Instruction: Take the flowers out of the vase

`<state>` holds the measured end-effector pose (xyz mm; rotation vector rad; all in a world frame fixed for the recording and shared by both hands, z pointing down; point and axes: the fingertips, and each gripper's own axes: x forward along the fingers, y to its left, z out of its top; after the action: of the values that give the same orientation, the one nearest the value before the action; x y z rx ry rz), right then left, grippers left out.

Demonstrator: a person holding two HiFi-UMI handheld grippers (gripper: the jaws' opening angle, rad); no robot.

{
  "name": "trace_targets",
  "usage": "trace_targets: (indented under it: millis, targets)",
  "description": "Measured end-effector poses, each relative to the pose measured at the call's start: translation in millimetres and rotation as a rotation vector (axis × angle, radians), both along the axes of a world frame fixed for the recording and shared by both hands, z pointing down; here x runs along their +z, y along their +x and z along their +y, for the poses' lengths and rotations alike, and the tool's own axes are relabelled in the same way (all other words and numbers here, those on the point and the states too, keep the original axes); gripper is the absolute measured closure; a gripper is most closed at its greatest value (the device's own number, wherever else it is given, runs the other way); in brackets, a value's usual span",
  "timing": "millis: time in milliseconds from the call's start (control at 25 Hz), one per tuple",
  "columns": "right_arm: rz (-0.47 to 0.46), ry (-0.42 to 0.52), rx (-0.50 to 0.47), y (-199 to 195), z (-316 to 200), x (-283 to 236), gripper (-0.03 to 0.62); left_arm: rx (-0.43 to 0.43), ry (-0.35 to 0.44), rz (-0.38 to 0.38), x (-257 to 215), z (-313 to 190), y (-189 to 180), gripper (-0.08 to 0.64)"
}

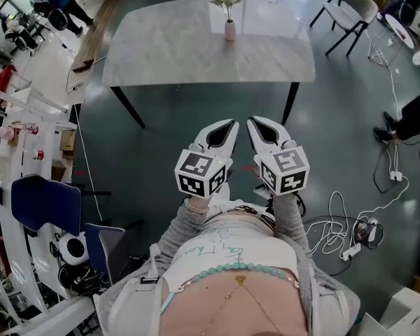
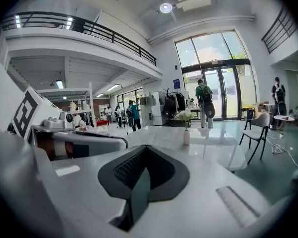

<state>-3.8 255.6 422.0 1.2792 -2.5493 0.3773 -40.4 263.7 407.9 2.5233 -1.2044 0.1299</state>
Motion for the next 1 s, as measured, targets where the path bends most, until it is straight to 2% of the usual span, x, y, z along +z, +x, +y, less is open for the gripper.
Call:
trace_targets:
  millis: [440,1000]
  targets:
    - [-0.010,0.005,0.044,-20.8,-65.6,2.0,0.565,0.039,-0.007,-0.017,8.3,-61.7,-24.9,0.560]
    - [-0.014,-0.007,0.077,-34.6,-110.7,6.6,0.565,0.056,-0.011,-0.015,9.5,-113.9,-41.9,0.560]
